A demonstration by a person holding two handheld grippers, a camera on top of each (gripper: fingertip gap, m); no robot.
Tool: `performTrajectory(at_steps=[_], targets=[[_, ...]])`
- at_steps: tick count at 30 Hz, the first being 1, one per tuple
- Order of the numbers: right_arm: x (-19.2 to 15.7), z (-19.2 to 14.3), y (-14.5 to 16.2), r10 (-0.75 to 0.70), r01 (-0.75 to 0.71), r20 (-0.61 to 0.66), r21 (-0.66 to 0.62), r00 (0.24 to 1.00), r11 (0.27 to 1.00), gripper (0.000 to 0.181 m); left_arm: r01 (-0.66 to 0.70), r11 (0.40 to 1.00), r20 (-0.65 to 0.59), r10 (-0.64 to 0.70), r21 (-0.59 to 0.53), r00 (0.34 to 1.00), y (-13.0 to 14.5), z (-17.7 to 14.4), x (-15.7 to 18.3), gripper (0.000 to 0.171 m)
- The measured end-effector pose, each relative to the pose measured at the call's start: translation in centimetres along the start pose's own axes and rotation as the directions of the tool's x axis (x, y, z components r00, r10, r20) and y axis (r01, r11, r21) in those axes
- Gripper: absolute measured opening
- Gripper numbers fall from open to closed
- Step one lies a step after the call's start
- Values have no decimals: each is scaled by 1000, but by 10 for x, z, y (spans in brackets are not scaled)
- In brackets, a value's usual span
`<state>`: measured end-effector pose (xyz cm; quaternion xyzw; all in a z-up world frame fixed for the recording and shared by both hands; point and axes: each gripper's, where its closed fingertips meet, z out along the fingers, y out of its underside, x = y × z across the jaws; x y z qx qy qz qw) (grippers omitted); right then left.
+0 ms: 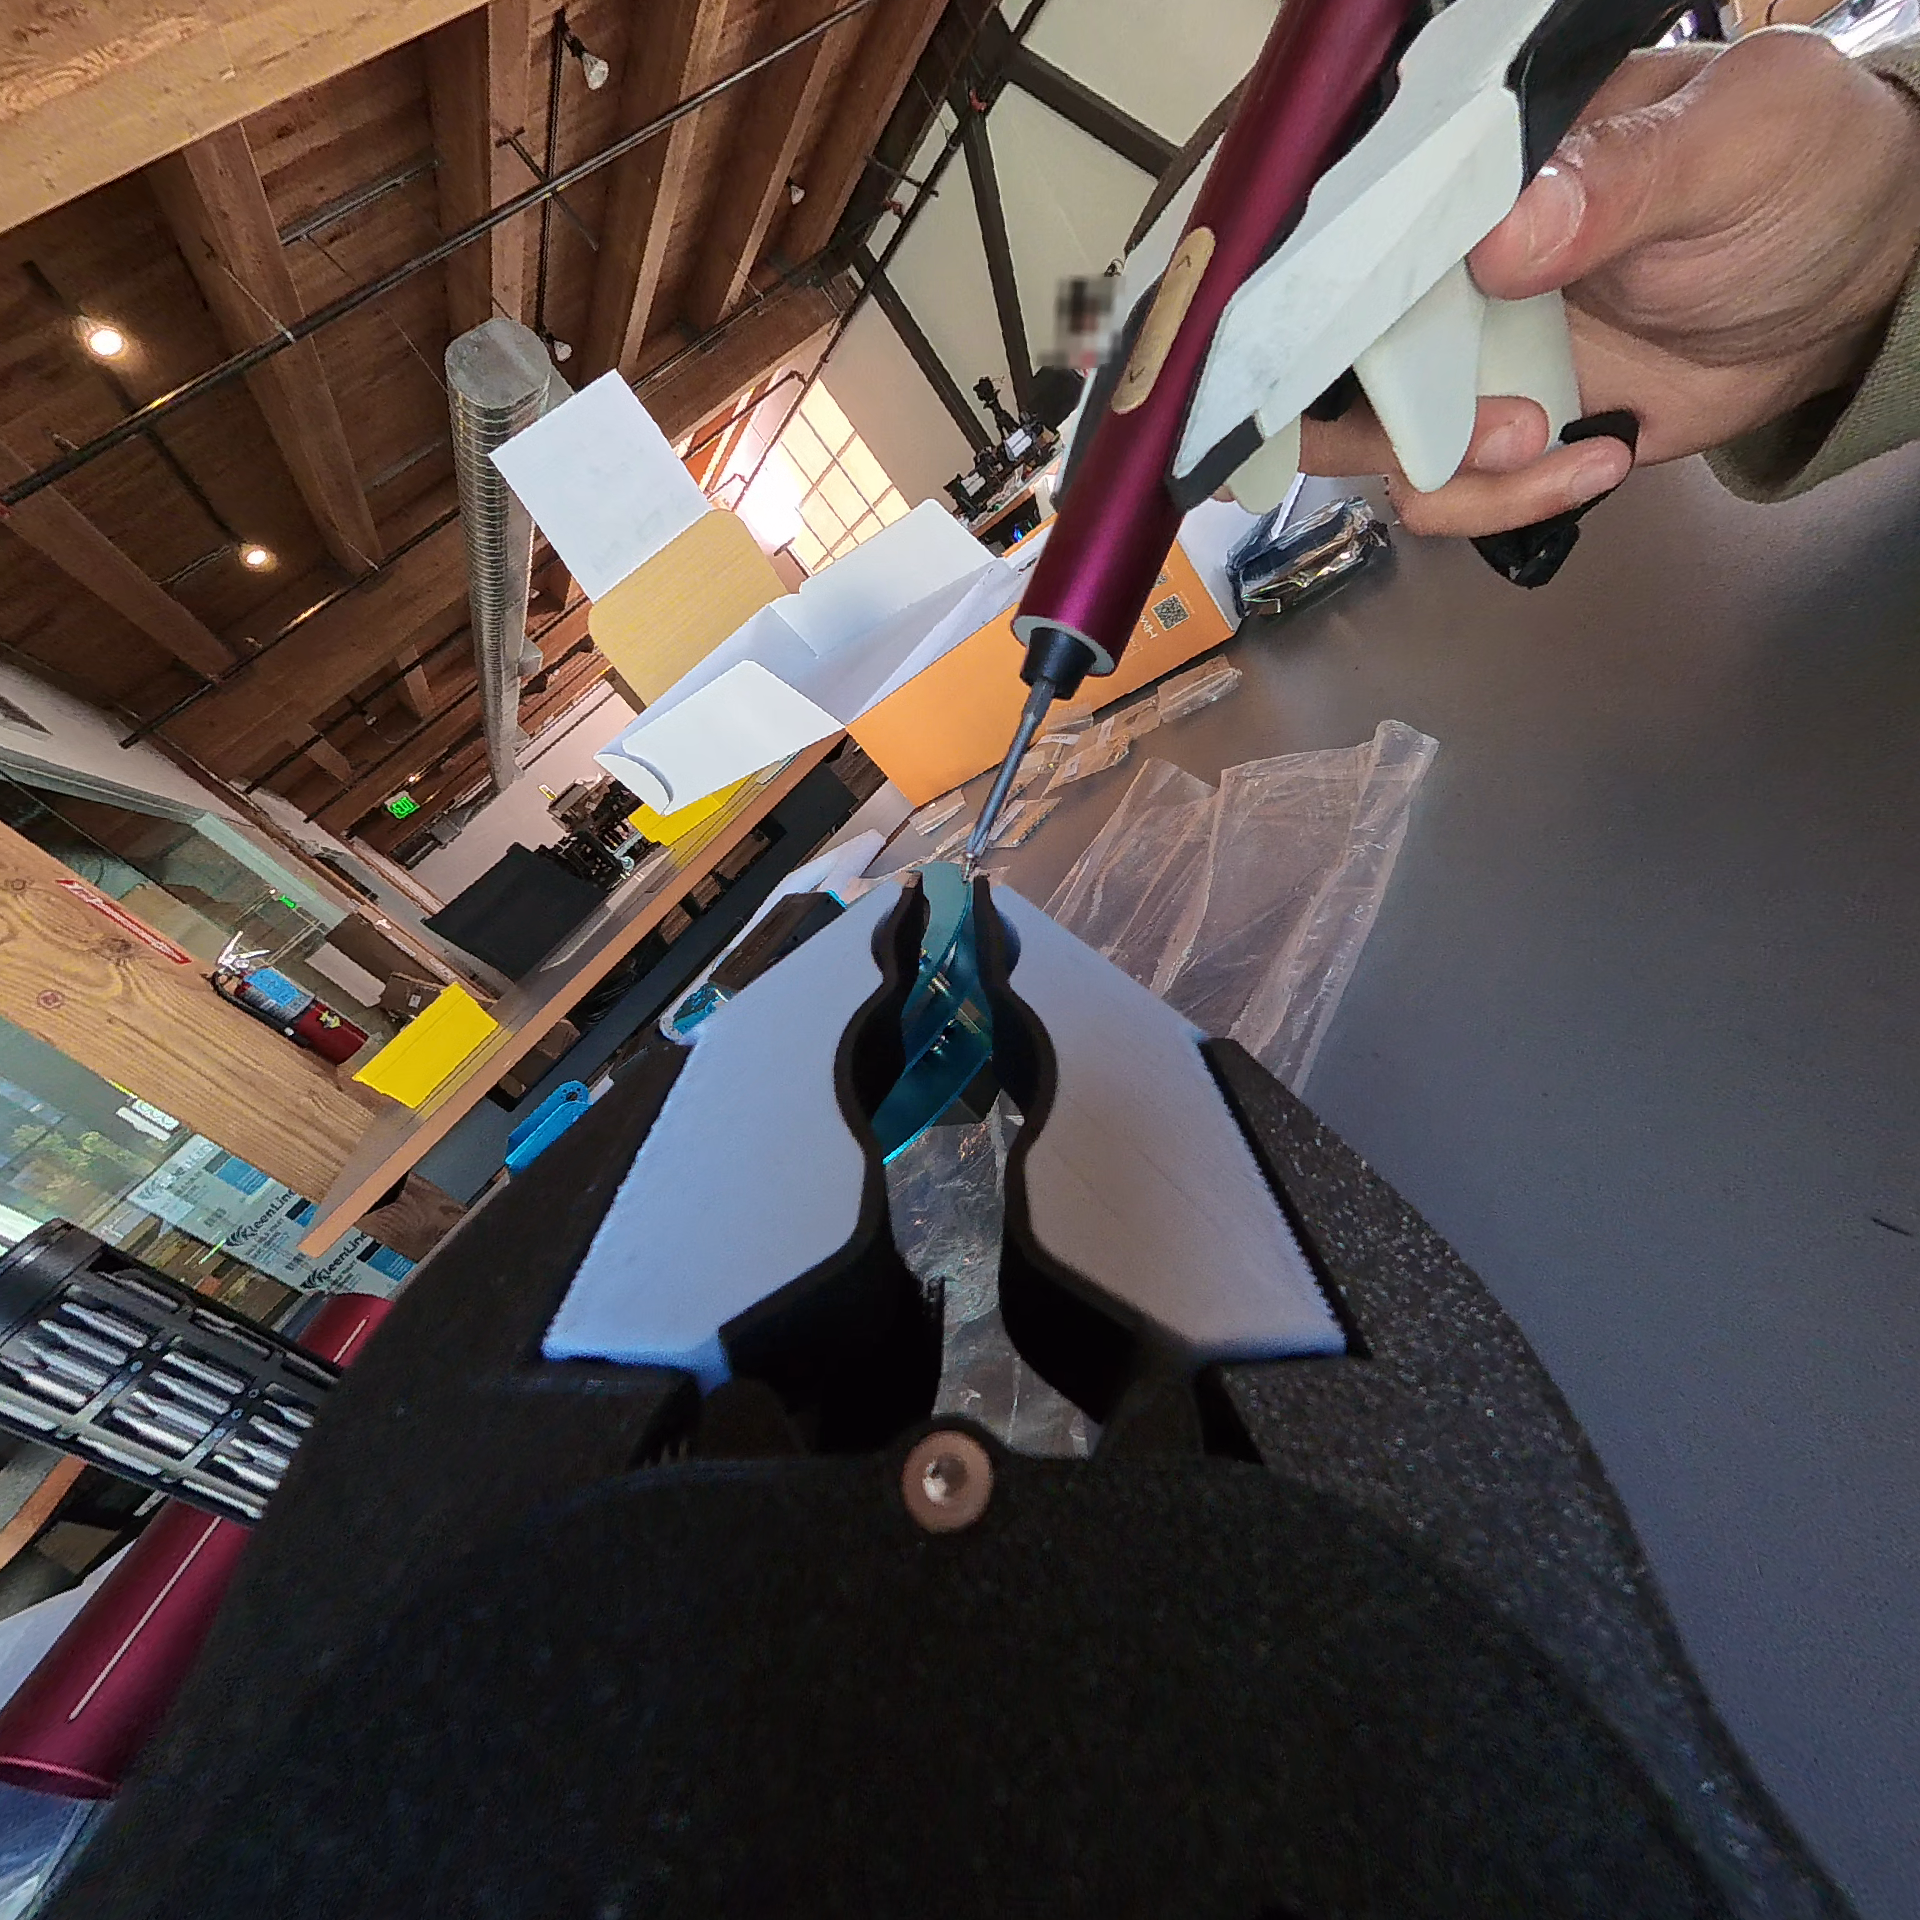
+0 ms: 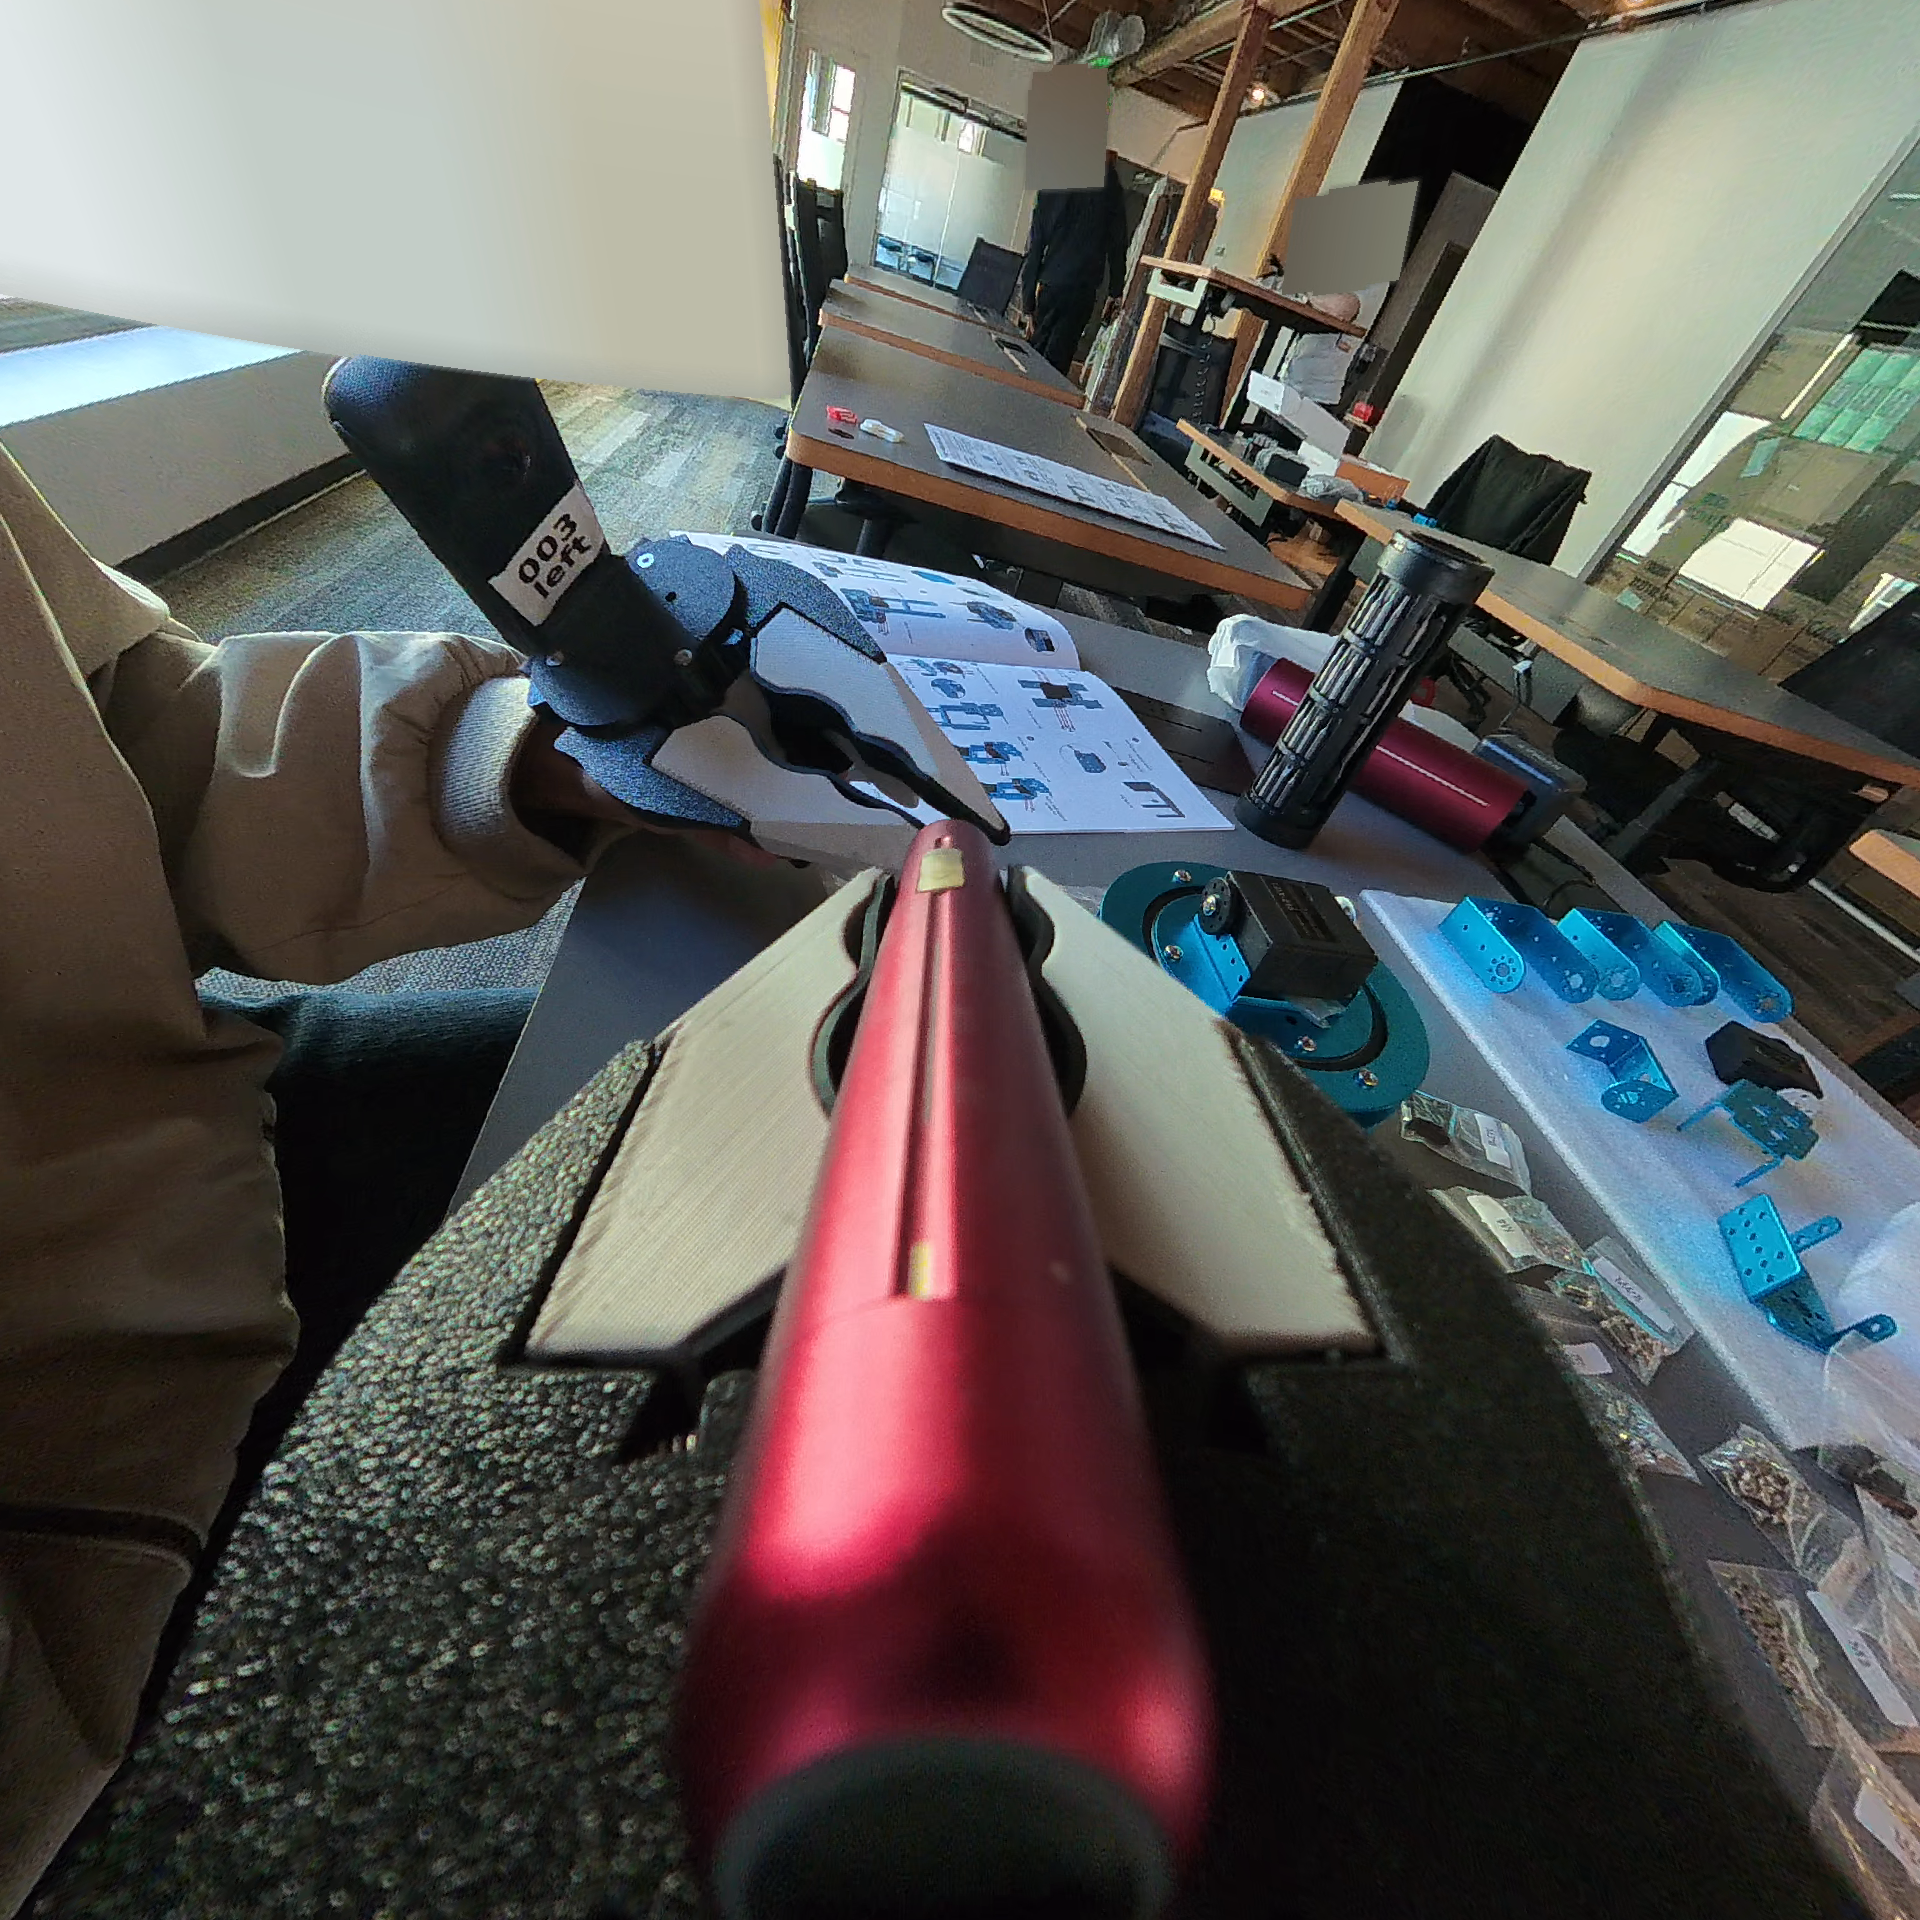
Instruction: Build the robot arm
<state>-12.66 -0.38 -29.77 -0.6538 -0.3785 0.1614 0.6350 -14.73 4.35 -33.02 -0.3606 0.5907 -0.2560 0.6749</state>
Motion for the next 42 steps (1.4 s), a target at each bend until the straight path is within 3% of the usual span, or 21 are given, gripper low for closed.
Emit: performTrajectory(at_steps=[6, 9, 13, 17, 20, 23, 27, 30, 34, 42], targets=[[4, -2, -2, -21, 21, -27, 4, 999, 1000, 21, 13, 1000, 9, -13, -24, 1000, 6, 2, -2, 8], [9, -3, -1, -88, 88, -89, -10, 992, 996, 21, 51, 994, 81, -43, -94, 996, 20, 4, -17, 8], [15, -1, 2, -172, 169, -176, -35, 969, 985, 21, 151, 984, 192, -131, -93, 973, 24, -5, -42, 10], [20, 2, 5, -181, 176, -262, -42, 948, 984, 21, 315, 949, 258, -300, -18, 918, 10, -37, -53, 13], [18, 4, 9, -245, 227, -334, -93, 910, 969, 21, 470, 881, 219, -447, -60, 867, 9, -70, -33, 17], [14, 6, 12, -315, 275, -404, -154, 859, 949, 21, 615, 783, 84, -610, -89, 788, -5, -108, 13, 24], [5, 8, 11, -391, 329, -452, -212, 802, 920, 21, 654, 738, 41, -658, -167, 752, -1, -163, 69, 25], [4, 8, 10, -458, 377, -475, -261, 751, 889, 21, 743, 639, 32, -753, -198, 657, 7, -186, 102, 24], [3, 10, 14, -520, 420, -465, -308, 716, 854, 21, 821, 524, 10, -842, -226, 540, 18, -184, 125, 25], [3, 17, 15, -595, 444, -502, -396, 628, 804, 21, 890, 407, -120, -913, -203, 390, 12, -158, 139, 25]])
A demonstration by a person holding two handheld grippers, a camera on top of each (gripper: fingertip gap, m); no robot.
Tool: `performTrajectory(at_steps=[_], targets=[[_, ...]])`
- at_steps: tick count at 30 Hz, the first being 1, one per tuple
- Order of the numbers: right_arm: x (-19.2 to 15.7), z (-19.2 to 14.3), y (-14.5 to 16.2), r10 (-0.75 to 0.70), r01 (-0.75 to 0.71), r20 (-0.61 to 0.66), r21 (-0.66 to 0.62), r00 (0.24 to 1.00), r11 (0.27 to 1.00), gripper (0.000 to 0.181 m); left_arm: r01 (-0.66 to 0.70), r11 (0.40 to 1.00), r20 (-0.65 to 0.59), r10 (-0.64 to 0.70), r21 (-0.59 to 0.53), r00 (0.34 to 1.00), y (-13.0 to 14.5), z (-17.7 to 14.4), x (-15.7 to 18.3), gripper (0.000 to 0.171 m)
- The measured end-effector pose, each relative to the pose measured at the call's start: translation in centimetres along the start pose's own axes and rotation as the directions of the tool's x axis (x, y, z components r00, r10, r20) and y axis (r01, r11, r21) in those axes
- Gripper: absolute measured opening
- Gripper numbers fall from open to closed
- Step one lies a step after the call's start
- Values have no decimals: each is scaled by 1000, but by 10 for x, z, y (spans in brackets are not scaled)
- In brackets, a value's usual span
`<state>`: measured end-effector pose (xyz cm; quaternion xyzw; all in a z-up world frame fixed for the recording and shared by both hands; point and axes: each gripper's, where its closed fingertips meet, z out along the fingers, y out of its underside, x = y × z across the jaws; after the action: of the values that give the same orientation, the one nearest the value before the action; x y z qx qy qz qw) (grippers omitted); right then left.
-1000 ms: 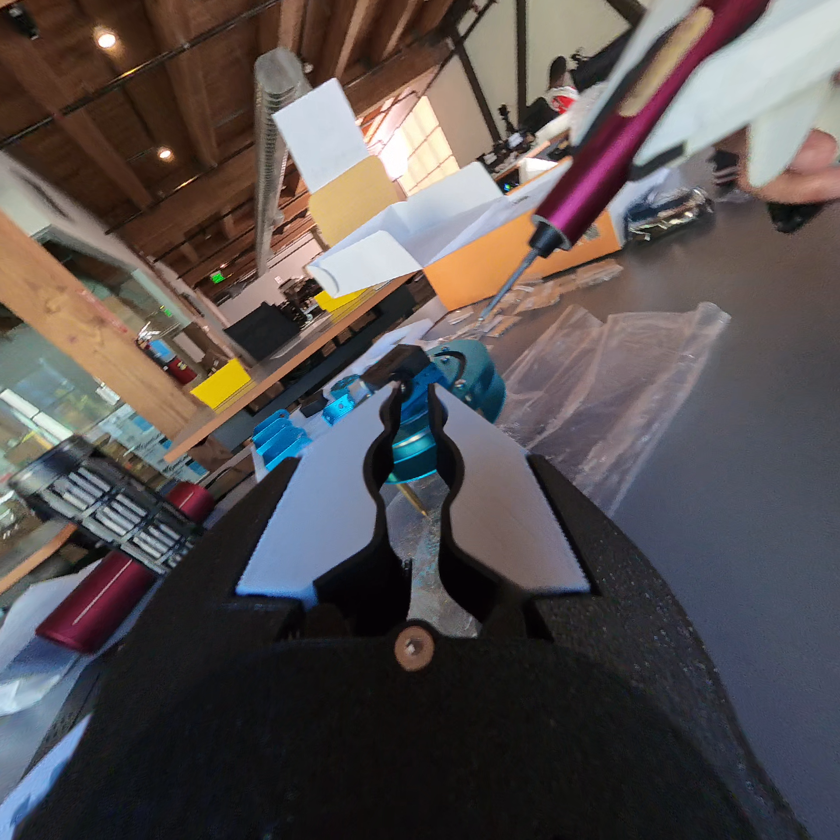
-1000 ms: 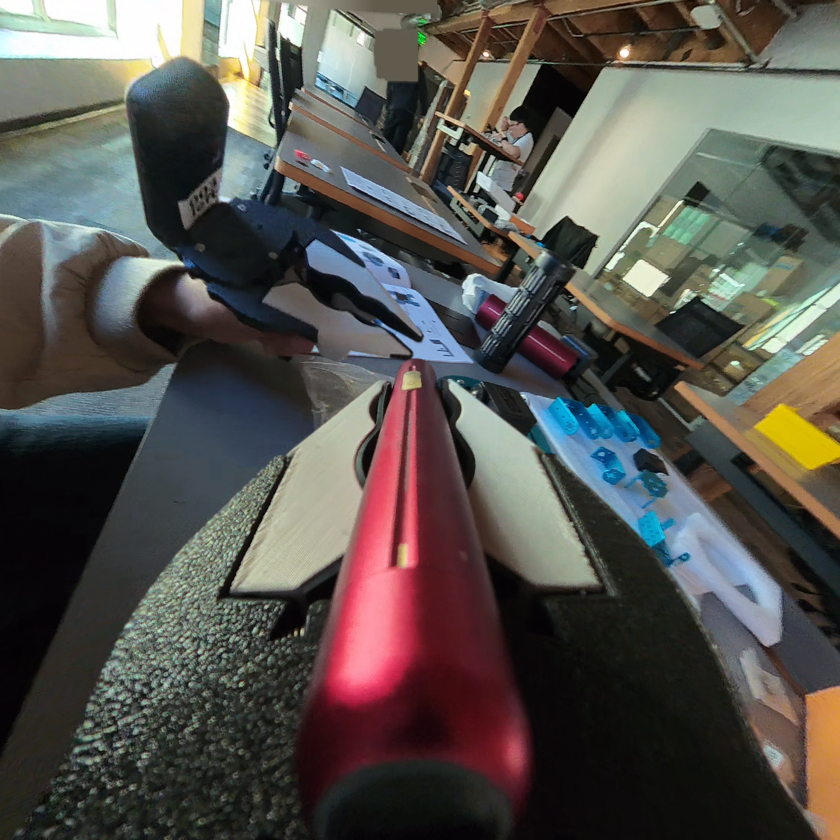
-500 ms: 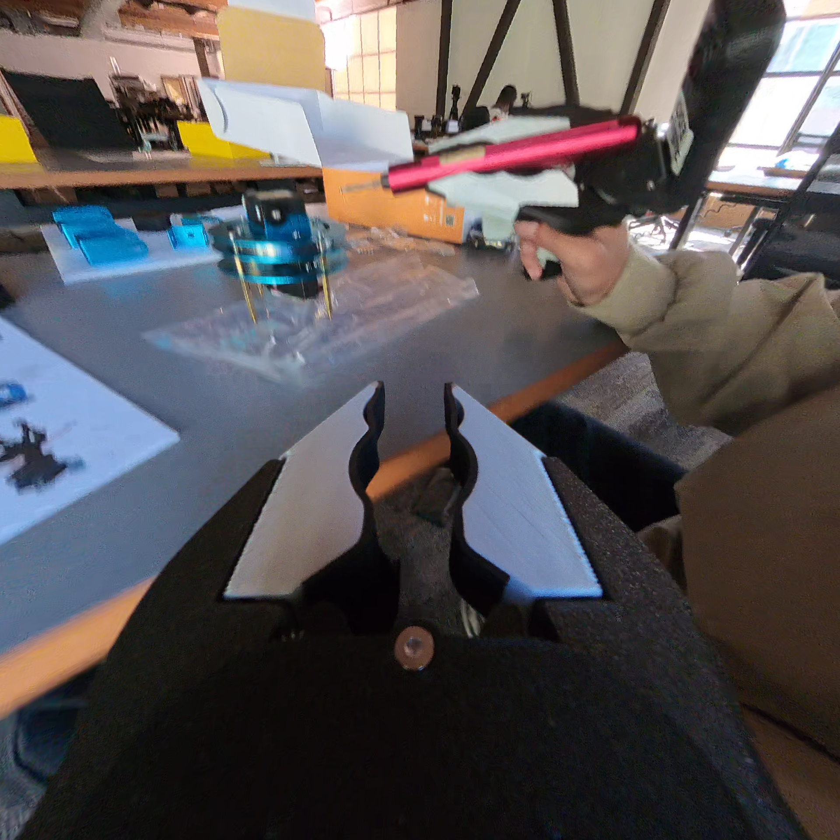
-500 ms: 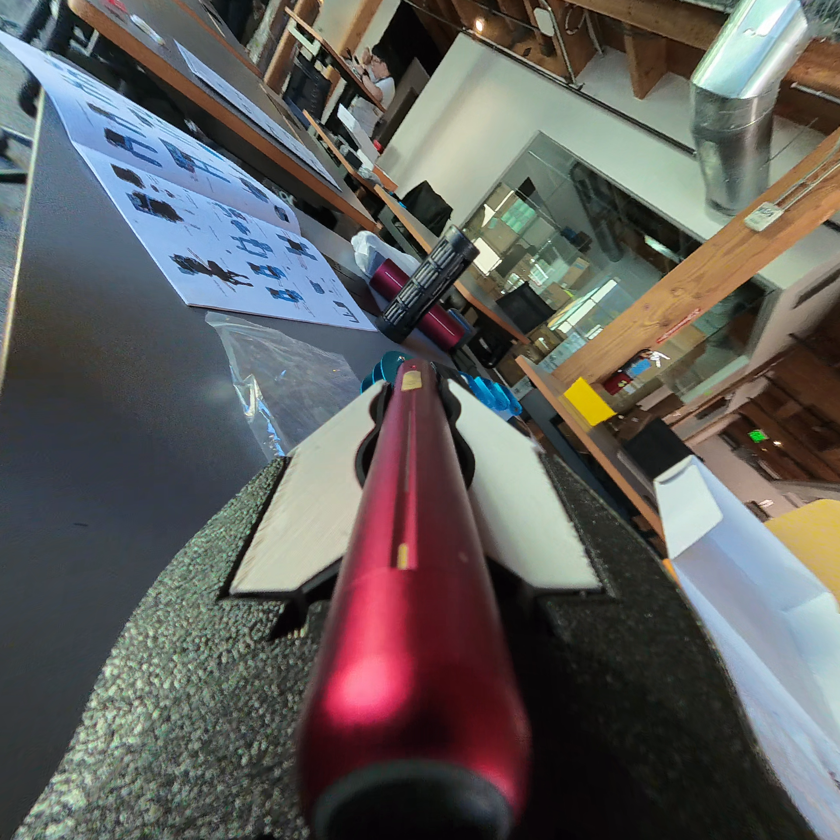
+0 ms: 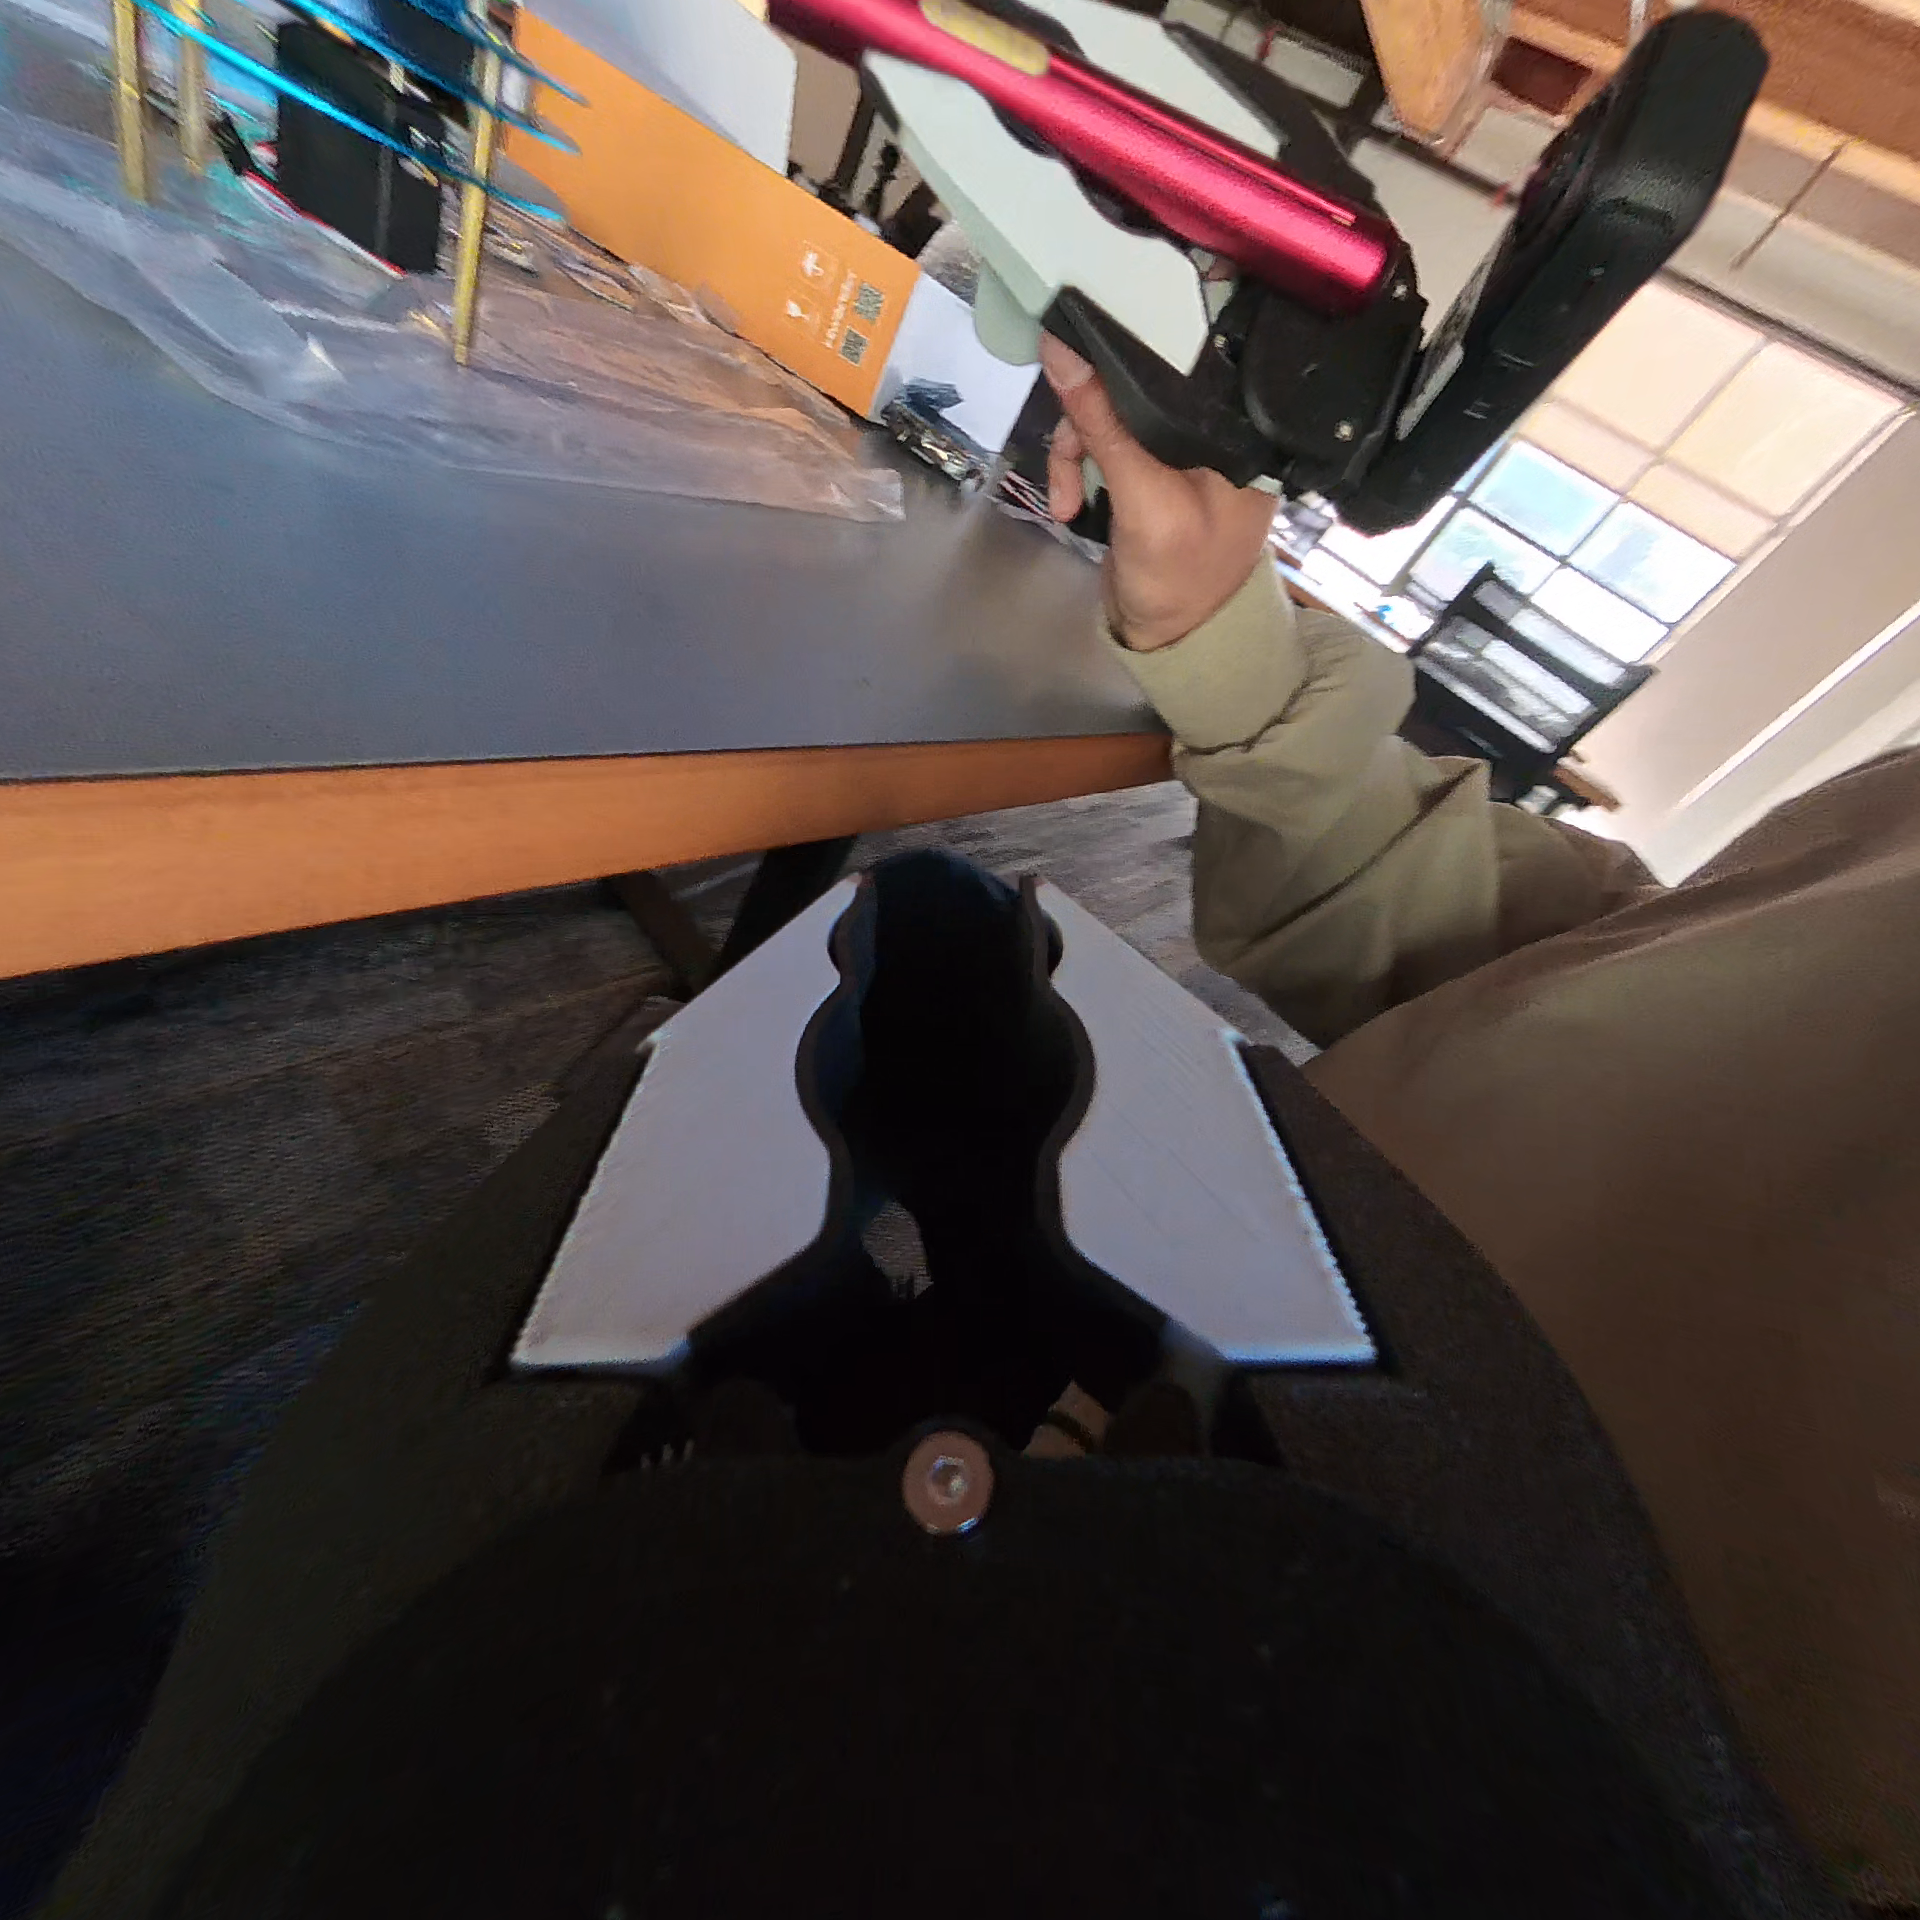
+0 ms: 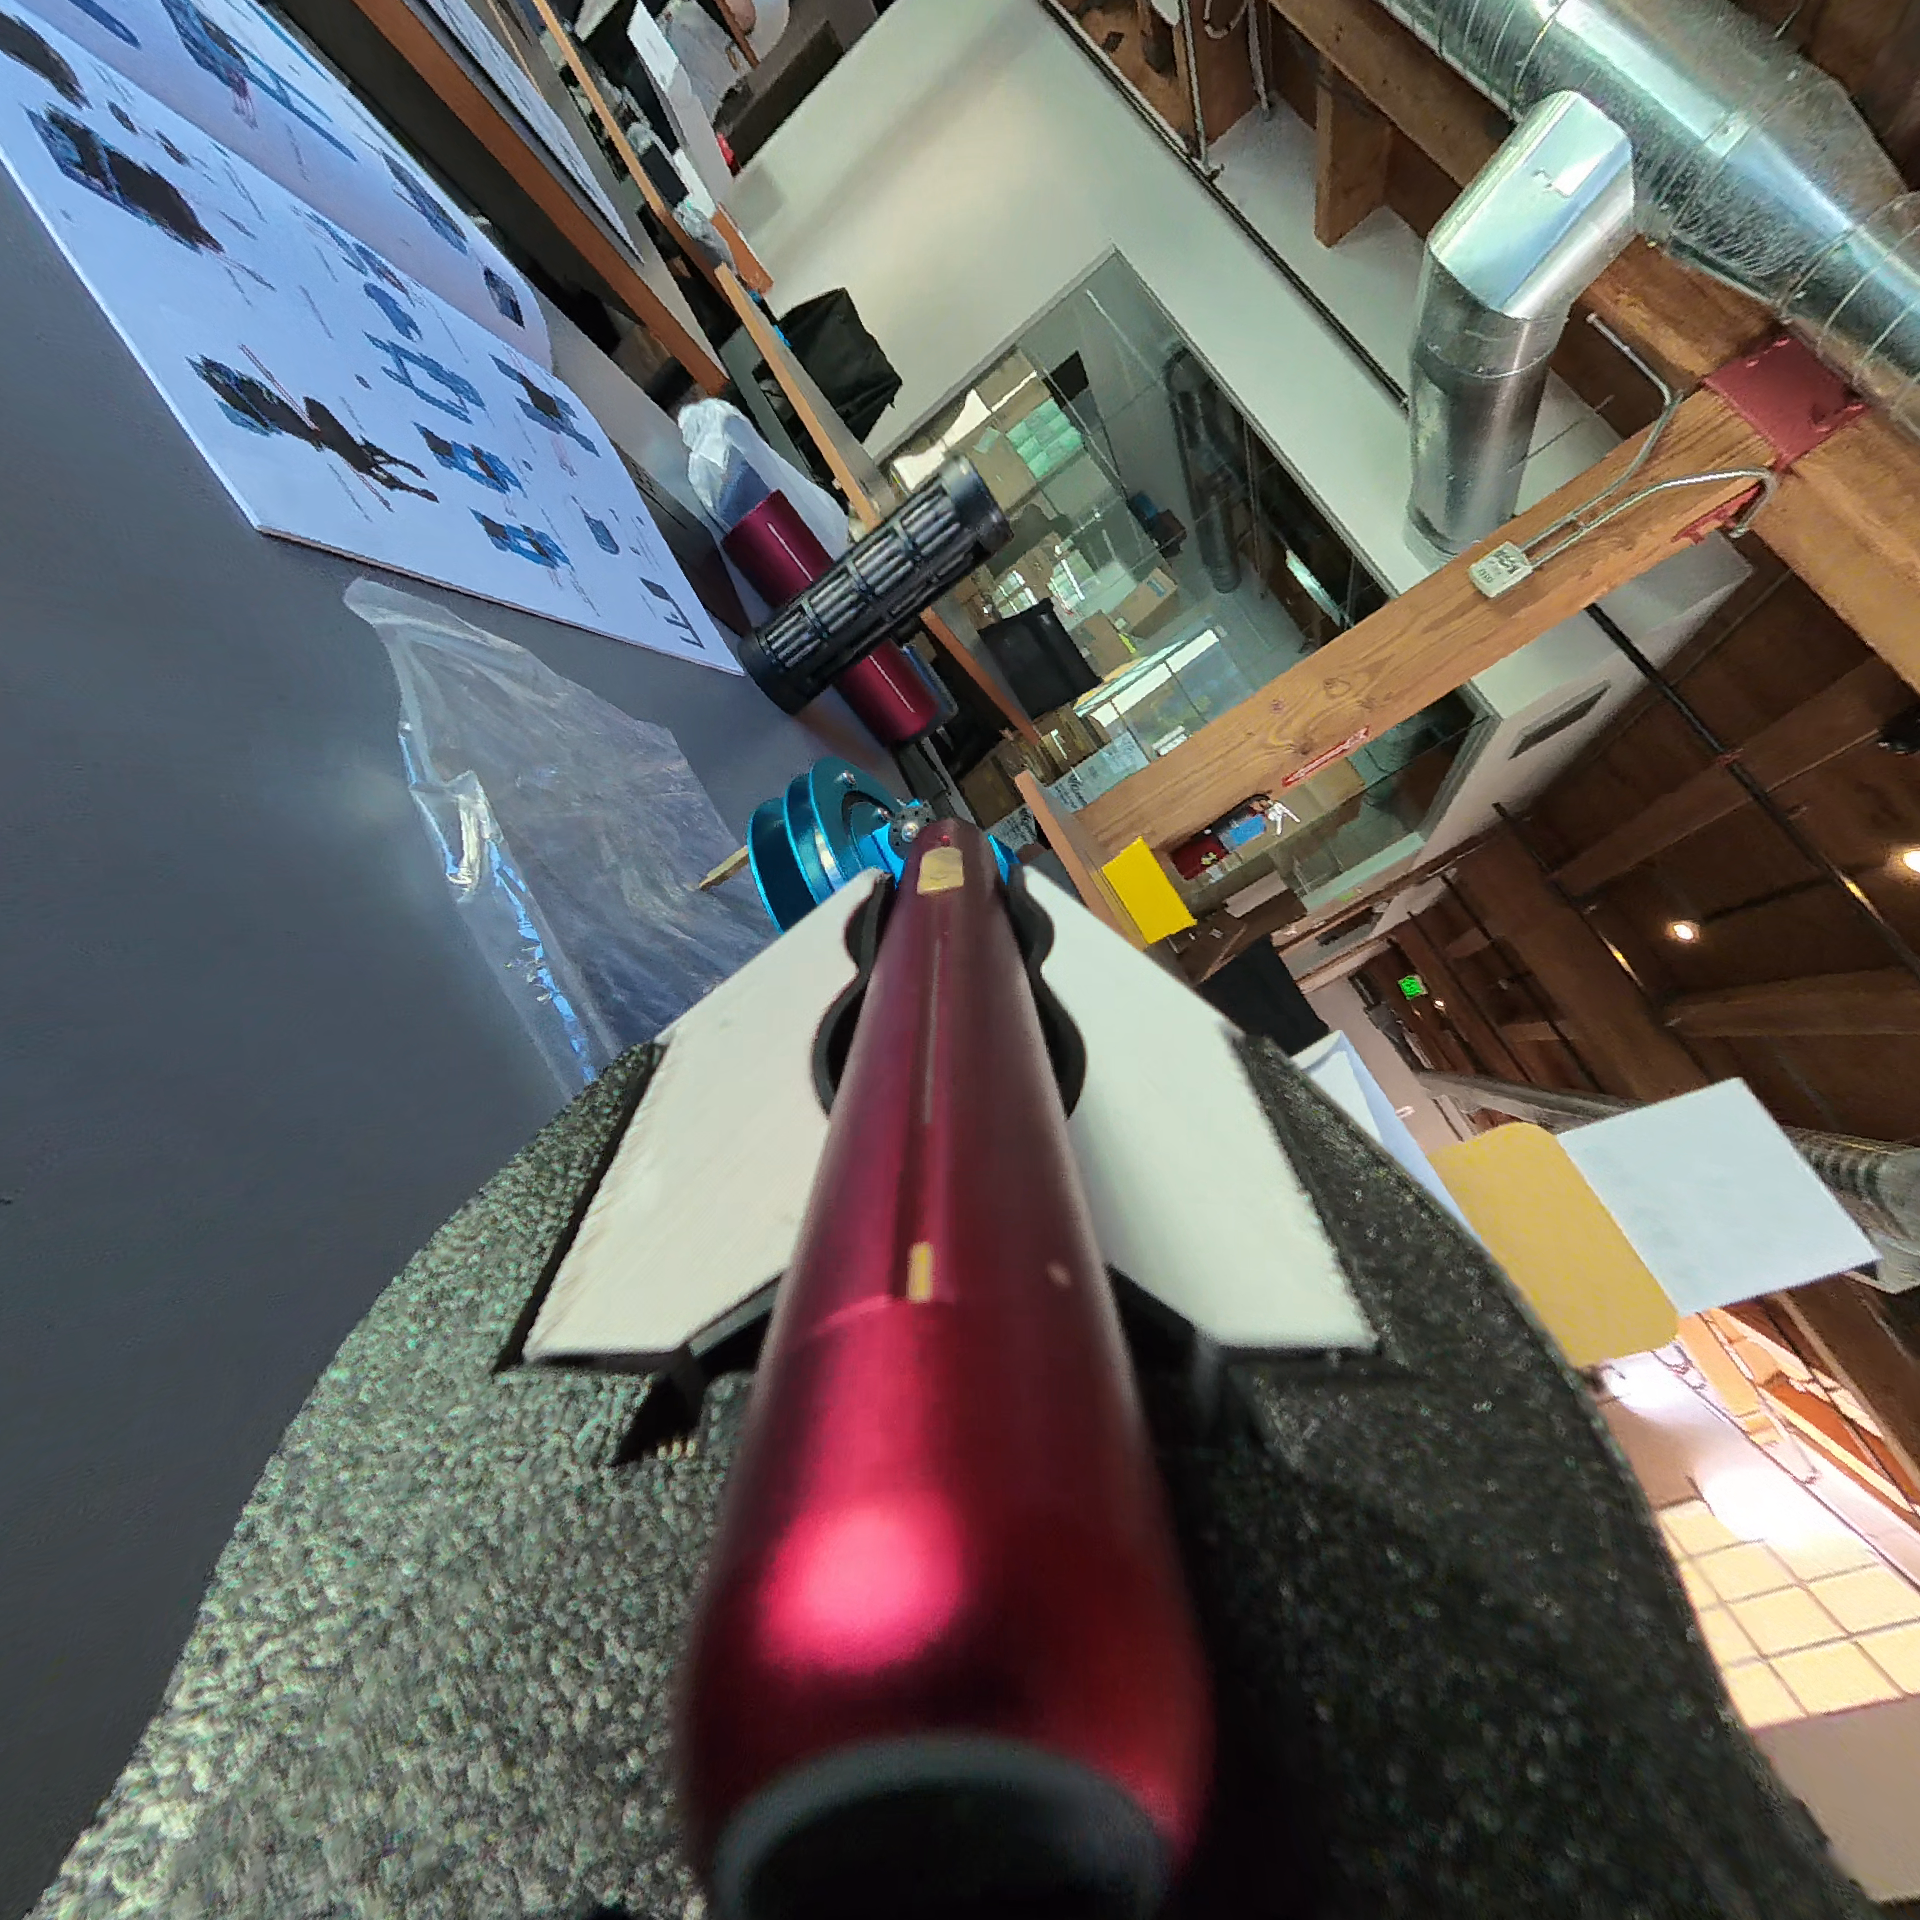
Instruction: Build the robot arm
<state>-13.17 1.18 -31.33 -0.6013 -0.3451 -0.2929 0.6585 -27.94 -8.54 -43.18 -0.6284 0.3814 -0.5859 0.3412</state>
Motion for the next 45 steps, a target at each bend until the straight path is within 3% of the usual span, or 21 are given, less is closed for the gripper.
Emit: performTrajectory(at_steps=[7, 11, 14, 17, 21, 23, 28, 31, 35, 39, 45], targets=[[-31, 26, -21, -163, 163, -4, -17, 987, 986, 21, 46, 997, -116, -53, -58, 992, 38, -19, -5, 29], [-42, 41, -36, -191, 191, -24, -14, 981, 982, 21, -119, 979, -197, 86, -163, 977, 64, -11, -16, 29], [-36, 50, -34, -149, 147, -46, -42, 988, 988, 21, -358, 883, -316, 261, -304, 912, 113, 8, -26, 28], [-25, 50, -27, -120, 114, -84, -74, 989, 991, 21, -575, 702, -459, 381, -421, 802, 175, 26, -39, 27], [-23, 45, -19, -138, 130, -87, -88, 987, 988, 21, -769, 470, -648, 432, -433, 628, 235, 43, -51, 29], [-23, 44, -17, -168, 160, -86, -89, 982, 983, 21, -819, 404, -701, 437, -407, 563, 251, 53, -62, 28], [-24, 42, -7, -219, 210, -76, -113, 973, 971, 21, -850, 335, -790, 339, -407, 511, 284, 74, -90, 30], [-29, 42, -10, -266, 257, -72, -108, 961, 960, 21, -862, 260, -809, 307, -435, 501, 305, 73, -110, 29], [-35, 45, -4, -353, 340, -68, -156, 933, 927, 21, -883, 243, -856, 243, -401, 456, 319, 51, -99, 29], [-34, 49, 2, -394, 374, -74, -199, 916, 906, 21, -925, 161, -886, 270, -345, 378, 334, 38, -103, 29], [-39, 53, 11, -461, 434, -66, -243, 885, 868, 20, -937, 130, -886, 308, -323, 348, 335, 37, -105, 29]])
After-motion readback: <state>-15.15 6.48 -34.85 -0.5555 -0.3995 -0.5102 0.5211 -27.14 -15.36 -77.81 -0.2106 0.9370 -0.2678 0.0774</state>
